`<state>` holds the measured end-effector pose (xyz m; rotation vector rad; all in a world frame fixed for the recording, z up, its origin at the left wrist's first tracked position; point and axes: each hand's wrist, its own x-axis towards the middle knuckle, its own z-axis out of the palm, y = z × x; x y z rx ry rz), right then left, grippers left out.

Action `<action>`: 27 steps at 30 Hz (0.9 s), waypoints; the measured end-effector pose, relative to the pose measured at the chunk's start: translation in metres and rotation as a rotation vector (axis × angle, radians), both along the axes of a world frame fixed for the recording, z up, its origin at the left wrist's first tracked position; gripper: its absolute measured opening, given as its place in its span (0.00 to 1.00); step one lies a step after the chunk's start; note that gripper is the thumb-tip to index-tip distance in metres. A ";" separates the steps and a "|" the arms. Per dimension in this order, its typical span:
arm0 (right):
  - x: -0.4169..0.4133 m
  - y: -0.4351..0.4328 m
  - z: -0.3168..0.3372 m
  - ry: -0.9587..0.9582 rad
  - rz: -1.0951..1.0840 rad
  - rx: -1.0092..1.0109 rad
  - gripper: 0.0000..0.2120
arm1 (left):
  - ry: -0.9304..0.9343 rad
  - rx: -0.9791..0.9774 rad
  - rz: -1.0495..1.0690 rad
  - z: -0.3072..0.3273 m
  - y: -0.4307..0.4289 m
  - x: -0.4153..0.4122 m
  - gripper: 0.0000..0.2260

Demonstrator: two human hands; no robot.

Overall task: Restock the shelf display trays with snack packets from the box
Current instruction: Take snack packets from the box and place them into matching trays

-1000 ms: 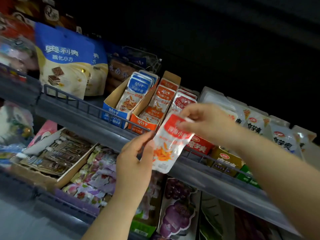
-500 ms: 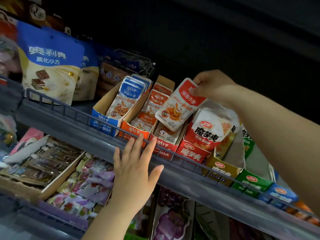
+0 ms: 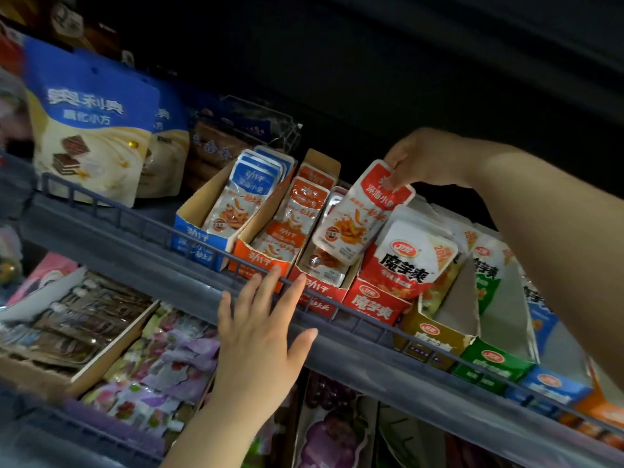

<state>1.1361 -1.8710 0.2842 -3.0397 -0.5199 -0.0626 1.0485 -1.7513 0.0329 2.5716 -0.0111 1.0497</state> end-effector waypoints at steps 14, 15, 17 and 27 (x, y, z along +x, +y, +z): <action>0.021 0.016 -0.043 0.065 0.109 -0.043 0.10 | -0.069 0.018 0.024 -0.004 -0.001 0.004 0.26; 0.024 0.016 -0.044 0.066 0.097 -0.046 0.10 | -0.068 0.019 0.032 -0.005 -0.001 0.005 0.27; 0.030 0.016 -0.047 0.053 0.078 -0.075 0.09 | -0.070 0.019 0.044 -0.005 -0.001 0.006 0.28; 0.046 0.012 -0.050 -0.067 0.073 -0.101 0.10 | -0.087 0.010 0.049 -0.004 0.000 0.008 0.28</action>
